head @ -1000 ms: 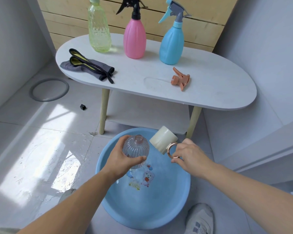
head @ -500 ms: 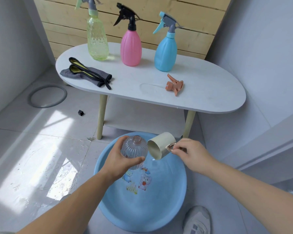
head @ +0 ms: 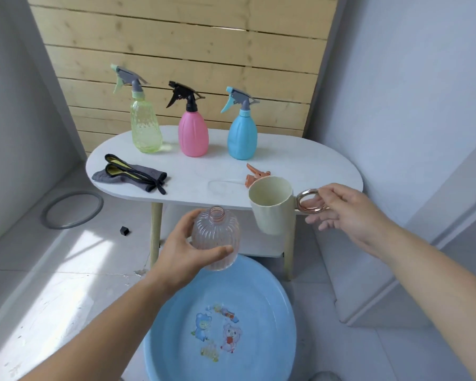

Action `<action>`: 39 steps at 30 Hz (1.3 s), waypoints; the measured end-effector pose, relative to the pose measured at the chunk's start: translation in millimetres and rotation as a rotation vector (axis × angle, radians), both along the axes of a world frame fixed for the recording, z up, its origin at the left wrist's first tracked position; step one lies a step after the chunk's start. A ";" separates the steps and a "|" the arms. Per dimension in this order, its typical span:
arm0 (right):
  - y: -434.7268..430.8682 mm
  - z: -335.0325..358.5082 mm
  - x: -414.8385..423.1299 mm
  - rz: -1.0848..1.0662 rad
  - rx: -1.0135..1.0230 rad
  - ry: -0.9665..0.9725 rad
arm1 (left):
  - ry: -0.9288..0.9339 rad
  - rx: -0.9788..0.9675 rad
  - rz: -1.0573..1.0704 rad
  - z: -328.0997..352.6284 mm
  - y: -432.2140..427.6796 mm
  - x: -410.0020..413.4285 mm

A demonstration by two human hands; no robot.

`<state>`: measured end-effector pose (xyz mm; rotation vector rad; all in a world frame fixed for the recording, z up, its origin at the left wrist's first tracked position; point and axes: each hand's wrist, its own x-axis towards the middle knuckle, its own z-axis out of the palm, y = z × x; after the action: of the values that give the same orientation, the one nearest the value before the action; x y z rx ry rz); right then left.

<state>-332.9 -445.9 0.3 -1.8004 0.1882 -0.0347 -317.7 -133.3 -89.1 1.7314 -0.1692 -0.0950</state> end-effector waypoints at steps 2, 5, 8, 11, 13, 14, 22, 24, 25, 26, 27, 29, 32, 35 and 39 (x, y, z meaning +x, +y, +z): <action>-7.8 6.8 10.6 -0.073 0.106 -0.031 | 0.005 0.012 -0.024 15.1 -5.9 3.7; -21.2 7.0 30.9 -0.179 0.179 -0.043 | -0.002 0.017 -0.061 35.9 -16.5 10.6; -35.3 -2.1 51.9 -0.277 0.232 -0.024 | 0.001 -0.003 -0.090 50.6 -22.4 19.5; -49.2 -12.9 70.9 -0.333 0.251 0.026 | 0.001 -0.017 -0.124 61.2 -24.6 34.2; -55.9 -19.0 79.4 -0.353 0.271 0.073 | 0.002 -0.018 -0.134 66.4 -26.0 43.4; -58.6 -20.7 82.7 -0.363 0.285 0.094 | -0.003 -0.014 -0.133 68.4 -27.0 47.3; -67.4 -24.5 101.6 -0.446 0.232 0.190 | -0.021 -0.005 -0.127 71.1 -41.1 57.0; -64.9 -26.2 104.9 -0.468 0.217 0.183 | -0.020 0.000 -0.127 69.1 -44.0 57.2; -63.8 -27.1 106.4 -0.465 0.211 0.184 | -0.019 0.003 -0.123 68.2 -44.9 57.4; -62.5 -27.5 107.3 -0.460 0.196 0.188 | -0.018 0.004 -0.120 67.3 -45.2 57.5; -61.7 -27.7 108.3 -0.465 0.159 0.188 | -0.018 0.004 -0.117 66.5 -45.4 57.6; -59.9 -23.8 108.1 -0.535 -0.015 0.148 | -0.022 0.007 -0.110 66.1 -44.7 58.5; -47.8 -1.1 101.0 -0.661 -0.400 -0.105 | -0.034 0.022 -0.097 67.0 -43.7 59.8; -8.4 32.8 95.2 -0.526 -0.483 -0.356 | -0.042 0.042 -0.095 68.2 -41.5 62.2; 53.3 47.9 105.8 -0.076 -0.567 -0.175 | -0.059 0.068 -0.097 70.3 -34.6 63.5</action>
<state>-227.1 -392.6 48.2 -2.3403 0.1269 -0.3268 -254.2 -167.8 -18.8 1.7950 -0.2962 -0.1224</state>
